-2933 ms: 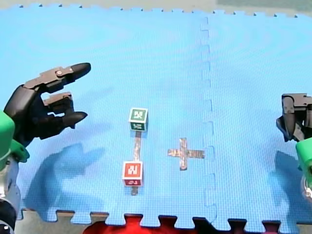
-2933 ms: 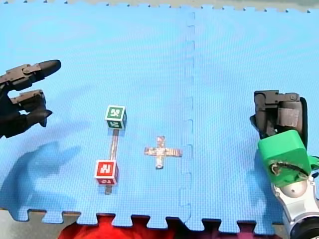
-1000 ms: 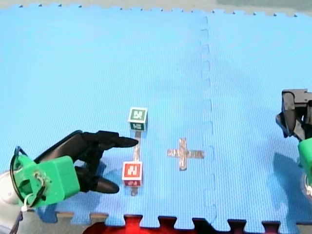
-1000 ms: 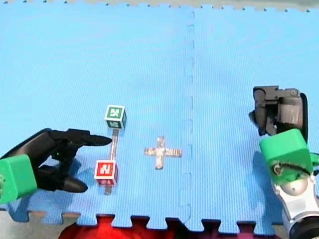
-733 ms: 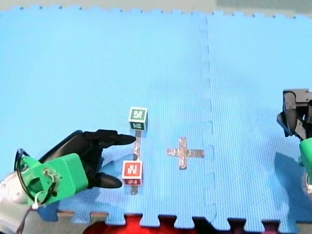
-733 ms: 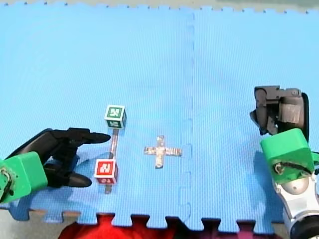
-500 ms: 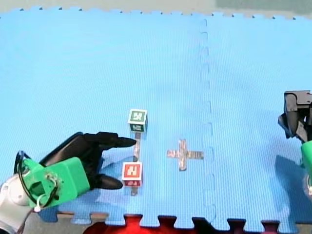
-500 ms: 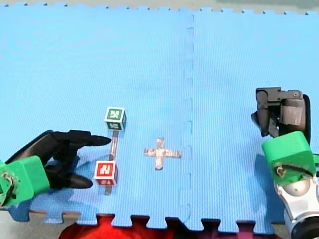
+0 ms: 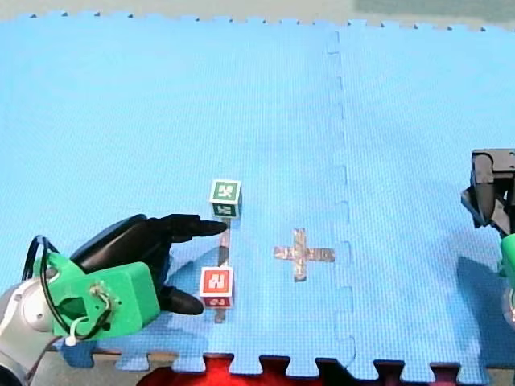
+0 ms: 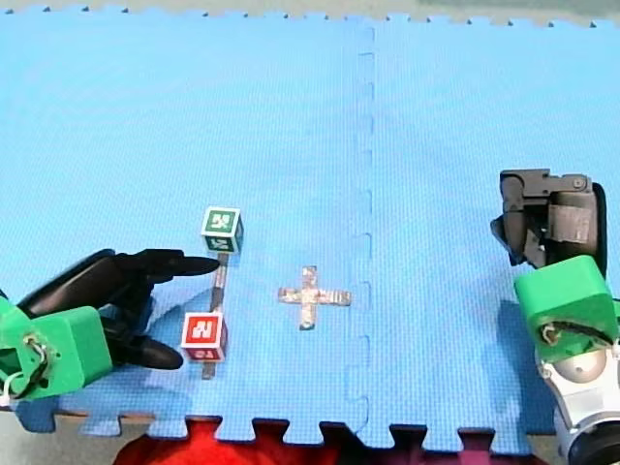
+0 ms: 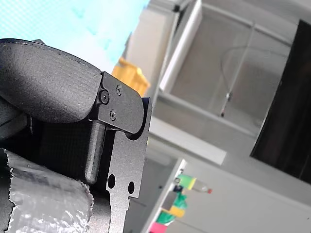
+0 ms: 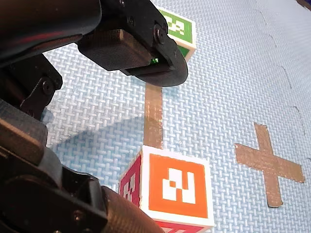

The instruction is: Stack cube left

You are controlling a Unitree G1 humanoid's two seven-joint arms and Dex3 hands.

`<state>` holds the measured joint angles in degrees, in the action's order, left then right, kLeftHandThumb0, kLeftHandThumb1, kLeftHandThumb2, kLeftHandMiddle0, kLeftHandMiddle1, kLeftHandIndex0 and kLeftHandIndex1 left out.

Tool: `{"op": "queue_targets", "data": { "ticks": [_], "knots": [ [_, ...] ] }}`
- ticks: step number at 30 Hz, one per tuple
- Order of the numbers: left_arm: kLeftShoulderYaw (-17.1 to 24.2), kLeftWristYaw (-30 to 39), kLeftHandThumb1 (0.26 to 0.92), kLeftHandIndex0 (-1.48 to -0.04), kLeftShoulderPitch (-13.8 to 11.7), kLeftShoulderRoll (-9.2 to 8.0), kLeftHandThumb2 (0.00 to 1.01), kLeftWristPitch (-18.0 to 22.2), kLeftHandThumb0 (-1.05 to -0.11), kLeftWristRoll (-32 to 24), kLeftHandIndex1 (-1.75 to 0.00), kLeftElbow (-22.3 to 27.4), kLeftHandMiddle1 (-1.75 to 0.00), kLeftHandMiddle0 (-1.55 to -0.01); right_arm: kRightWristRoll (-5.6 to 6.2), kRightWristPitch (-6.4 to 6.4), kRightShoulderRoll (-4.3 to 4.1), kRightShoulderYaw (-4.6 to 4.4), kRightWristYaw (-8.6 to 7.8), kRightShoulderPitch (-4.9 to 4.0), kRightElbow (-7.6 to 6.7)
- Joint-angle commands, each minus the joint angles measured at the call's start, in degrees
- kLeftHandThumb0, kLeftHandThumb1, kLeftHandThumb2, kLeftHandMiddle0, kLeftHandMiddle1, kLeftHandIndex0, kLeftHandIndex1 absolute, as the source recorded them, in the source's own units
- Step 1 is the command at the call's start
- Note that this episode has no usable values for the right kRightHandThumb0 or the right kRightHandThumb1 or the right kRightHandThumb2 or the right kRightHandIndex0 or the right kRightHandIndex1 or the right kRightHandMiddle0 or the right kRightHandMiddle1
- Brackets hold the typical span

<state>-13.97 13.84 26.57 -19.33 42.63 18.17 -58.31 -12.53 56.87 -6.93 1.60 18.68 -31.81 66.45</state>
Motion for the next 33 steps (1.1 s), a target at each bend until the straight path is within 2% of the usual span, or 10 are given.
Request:
{"op": "queue_targets", "data": {
  "ticks": [1,11,17,21,26,33],
  "knots": [
    [0.19,1.30,0.683,-0.45,-0.13,-0.57,0.01,-0.06,-0.739,-0.49,0.00,-1.59,-1.75,-0.83,0.49,0.28,-0.31,0.29,-0.06,-0.22,0.03],
    [0.84,3.17,0.693,-0.40,0.54,-0.15,0.01,0.69,-0.754,-2.24,0.00,-3.04,-1.75,-0.82,0.59,0.62,-0.43,0.63,0.01,-0.50,0.27],
    [-0.13,1.60,0.696,-0.43,-0.02,0.12,0.00,1.34,-0.737,-0.95,-0.01,-1.91,-1.75,-0.79,0.24,0.72,-0.59,0.66,0.72,-0.46,-0.51],
    [-1.27,1.37,0.698,-0.47,-0.41,0.04,0.00,-0.65,-0.739,0.48,-0.03,-0.05,-1.75,-0.79,-0.06,0.54,-0.75,0.60,1.30,-0.48,-0.95],
    [-3.13,0.03,0.699,-0.51,-2.14,0.84,0.00,-3.45,-0.745,2.62,-0.04,4.06,-1.75,-0.79,-0.26,0.30,-0.83,0.53,1.72,-0.50,-1.47],
    [-5.75,-3.54,0.690,-0.59,-3.78,0.23,0.00,-6.41,-0.720,6.80,-0.05,8.46,-1.75,-0.84,-0.55,0.22,-0.91,0.36,2.25,-0.36,-2.10]
  ]
}}
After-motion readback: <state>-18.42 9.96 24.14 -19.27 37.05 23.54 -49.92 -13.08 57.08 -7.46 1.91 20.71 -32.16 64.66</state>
